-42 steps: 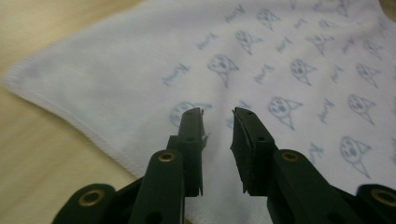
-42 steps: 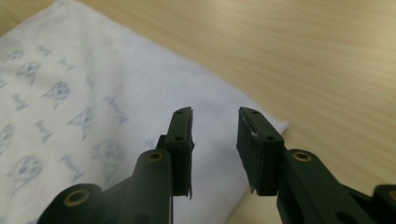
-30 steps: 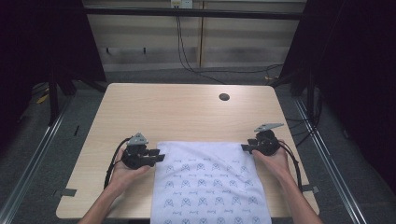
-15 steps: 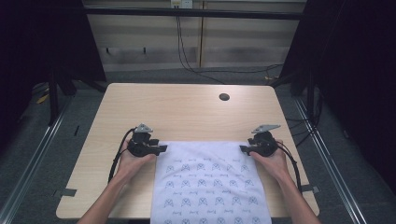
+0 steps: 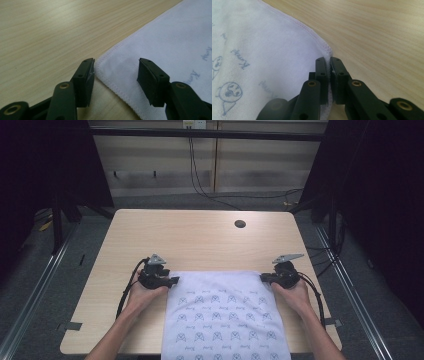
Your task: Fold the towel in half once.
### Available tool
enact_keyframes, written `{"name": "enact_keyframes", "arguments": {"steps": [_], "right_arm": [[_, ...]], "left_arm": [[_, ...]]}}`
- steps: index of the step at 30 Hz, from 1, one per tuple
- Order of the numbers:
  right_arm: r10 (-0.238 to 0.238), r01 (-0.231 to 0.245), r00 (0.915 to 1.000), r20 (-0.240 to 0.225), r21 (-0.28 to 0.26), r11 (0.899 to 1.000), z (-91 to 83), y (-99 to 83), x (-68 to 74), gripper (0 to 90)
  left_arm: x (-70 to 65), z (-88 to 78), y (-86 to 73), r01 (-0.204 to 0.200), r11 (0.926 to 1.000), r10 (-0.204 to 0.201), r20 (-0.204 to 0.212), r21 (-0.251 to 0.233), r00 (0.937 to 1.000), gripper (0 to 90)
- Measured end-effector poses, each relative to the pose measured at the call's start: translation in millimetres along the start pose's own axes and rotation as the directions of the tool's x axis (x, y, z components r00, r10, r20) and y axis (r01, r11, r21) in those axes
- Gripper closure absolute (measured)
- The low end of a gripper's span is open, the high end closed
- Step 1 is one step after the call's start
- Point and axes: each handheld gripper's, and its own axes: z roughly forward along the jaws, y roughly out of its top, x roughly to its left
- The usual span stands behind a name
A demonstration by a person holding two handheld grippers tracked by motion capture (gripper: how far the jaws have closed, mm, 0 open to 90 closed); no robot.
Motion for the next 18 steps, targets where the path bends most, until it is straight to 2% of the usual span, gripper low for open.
{"name": "enact_keyframes", "arguments": {"steps": [1, 2, 3, 4, 5, 6, 8, 10, 12, 15, 17, 18], "right_arm": [[-0.004, 0.004, 1.0, -0.004, -0.004, 1.0, 0.0, -0.4, -0.2, 87.6], [-0.004, 0.004, 1.0, -0.004, -0.004, 1.0, 0.0, -0.4, -0.2, 87.6], [0.0, 0.0, 0.9999, -0.014, -0.007, 1.0, 0.6, -0.6, 0.0, 87.9], [-0.004, 0.004, 0.9999, -0.013, -0.007, 1.0, 0.6, -0.4, 0.7, 88.0], [-0.007, 0.007, 1.0, -0.005, -0.006, 1.0, 0.6, -0.2, 1.7, 88.1], [-0.005, 0.005, 0.9999, -0.013, -0.011, 1.0, 0.7, -0.6, 1.3, 88.1], [0.006, -0.006, 0.9998, -0.018, -0.013, 1.0, 0.1, -1.2, 0.6, 88.2], [0.009, -0.009, 0.9998, -0.019, -0.016, 1.0, -0.4, -1.6, -0.1, 88.1], [0.017, -0.018, 0.9995, -0.027, -0.023, 1.0, -0.9, -1.6, -0.5, 88.1], [0.019, -0.02, 0.9995, -0.025, -0.032, 0.999, -1.4, -1.7, -0.9, 87.9], [0.021, -0.021, 0.9998, -0.001, -0.04, 0.999, -0.4, -1.5, -1.4, 78.8], [0.021, -0.021, 0.9998, -0.001, -0.04, 0.999, -0.4, -1.5, -1.4, 78.8]], "left_arm": [[-1.8, -0.5, -0.1, -0.012, 0.9999, 0.012, 0.035, 0.0, 0.9993, 59.5], [-1.8, -0.5, -0.1, -0.012, 0.9999, 0.012, 0.035, 0.0, 0.9993, 63.4], [-3.7, -0.2, -0.4, -0.023, 0.9997, 0.023, 0.044, -0.001, 0.9988, 63.4], [-5.1, 0.2, -0.4, -0.028, 0.9996, 0.028, 0.058, -0.001, 0.9979, 69.8], [-7.5, 1.1, -0.4, -0.031, 0.9995, 0.031, 0.08, 0.001, 0.9963, 82.7], [-7.5, 1.1, -0.4, -0.031, 0.9995, 0.031, 0.08, 0.001, 0.9963, 85.2], [-8.1, 0.7, -0.2, -0.033, 0.9995, 0.032, 0.076, 0.004, 0.9966, 86.6], [-5.1, 0.6, -1.2, 0.004, 1.0, -0.003, 0.098, -0.001, 0.9951, 86.9], [-4.5, 0.1, -1.3, -0.003, 1.0, 0.003, 0.099, 0.002, 0.9951, 87.0], [-2.1, -1.6, -1.5, 0.014, 0.9999, -0.014, 0.107, -0.002, 0.9941, 87.0], [0.1, -0.6, -2.5, 0.024, 0.9997, -0.023, 0.11, -0.002, 0.9936, 87.1], [0.1, -0.6, -2.5, 0.024, 0.9997, -0.023, 0.11, -0.002, 0.9936, 87.1]]}}
